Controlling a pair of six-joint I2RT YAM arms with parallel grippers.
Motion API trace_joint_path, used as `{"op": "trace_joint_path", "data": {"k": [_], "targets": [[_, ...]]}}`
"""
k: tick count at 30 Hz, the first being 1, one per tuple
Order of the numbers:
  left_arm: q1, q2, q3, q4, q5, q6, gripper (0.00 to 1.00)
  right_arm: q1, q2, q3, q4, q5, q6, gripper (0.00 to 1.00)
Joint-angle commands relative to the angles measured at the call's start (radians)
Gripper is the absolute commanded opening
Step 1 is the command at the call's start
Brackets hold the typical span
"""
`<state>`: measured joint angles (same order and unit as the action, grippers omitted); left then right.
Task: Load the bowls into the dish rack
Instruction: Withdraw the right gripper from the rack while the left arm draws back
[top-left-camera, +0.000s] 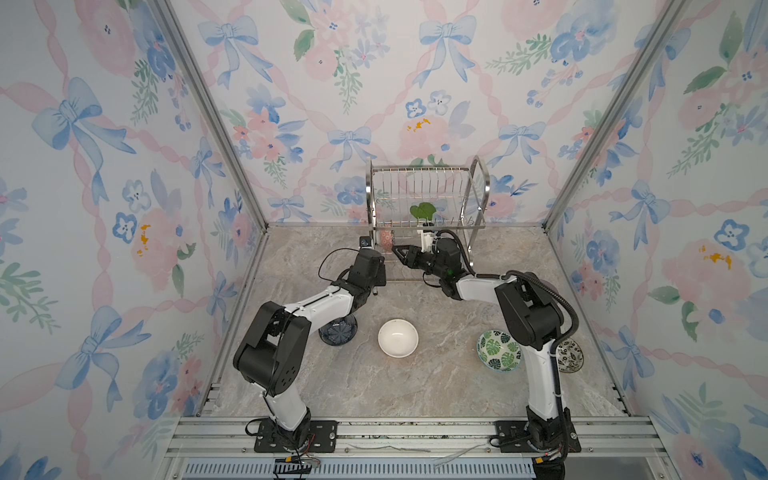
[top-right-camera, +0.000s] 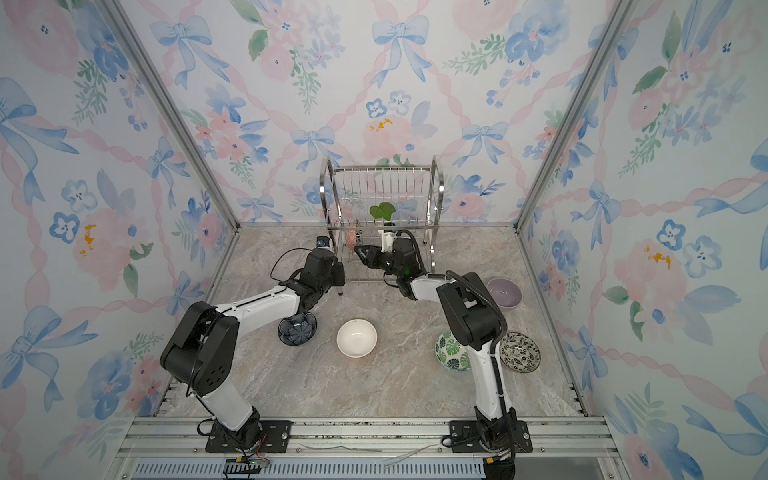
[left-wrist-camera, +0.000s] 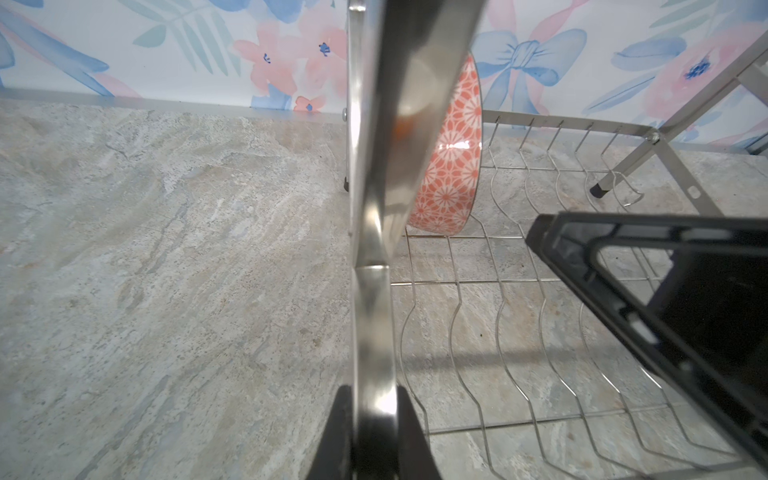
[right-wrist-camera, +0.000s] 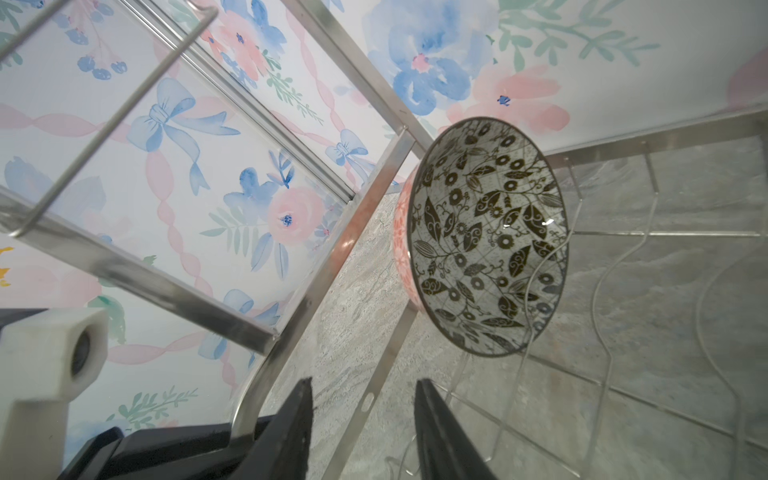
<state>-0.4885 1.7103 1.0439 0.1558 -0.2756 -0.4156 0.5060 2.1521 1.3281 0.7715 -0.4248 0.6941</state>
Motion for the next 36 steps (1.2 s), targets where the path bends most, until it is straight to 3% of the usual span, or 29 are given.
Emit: {"op": "trace_joint_path", "data": {"k": [1, 12, 21, 24, 27, 31, 35, 36], "targets": [[0.013, -0.007, -0.01, -0.048, 0.064, -0.149, 0.0, 0.003, -0.081, -0.078, -0.012, 0.054, -0.063, 0.44], [0.024, -0.01, -0.023, -0.025, 0.062, -0.194, 0.0, -0.001, -0.272, -0.276, -0.096, 0.093, -0.169, 0.47], [0.023, -0.009, -0.001, -0.069, 0.028, -0.116, 0.01, 0.019, -0.424, -0.36, -0.256, 0.205, -0.274, 0.65], [0.019, -0.02, -0.005, -0.076, 0.015, -0.097, 0.1, 0.028, -0.464, -0.374, -0.32, 0.245, -0.313, 0.71], [0.012, -0.043, -0.018, -0.072, -0.002, -0.082, 0.28, 0.047, -0.493, -0.379, -0.403, 0.288, -0.378, 0.77], [0.0, -0.069, -0.023, -0.062, -0.024, -0.063, 0.41, 0.06, -0.564, -0.396, -0.478, 0.359, -0.423, 0.97], [-0.005, -0.09, -0.019, -0.061, -0.034, -0.046, 0.48, 0.074, -0.616, -0.415, -0.541, 0.45, -0.479, 0.96], [-0.007, -0.097, -0.021, -0.058, -0.037, -0.042, 0.54, 0.079, -0.627, -0.414, -0.566, 0.484, -0.49, 0.97]]}}
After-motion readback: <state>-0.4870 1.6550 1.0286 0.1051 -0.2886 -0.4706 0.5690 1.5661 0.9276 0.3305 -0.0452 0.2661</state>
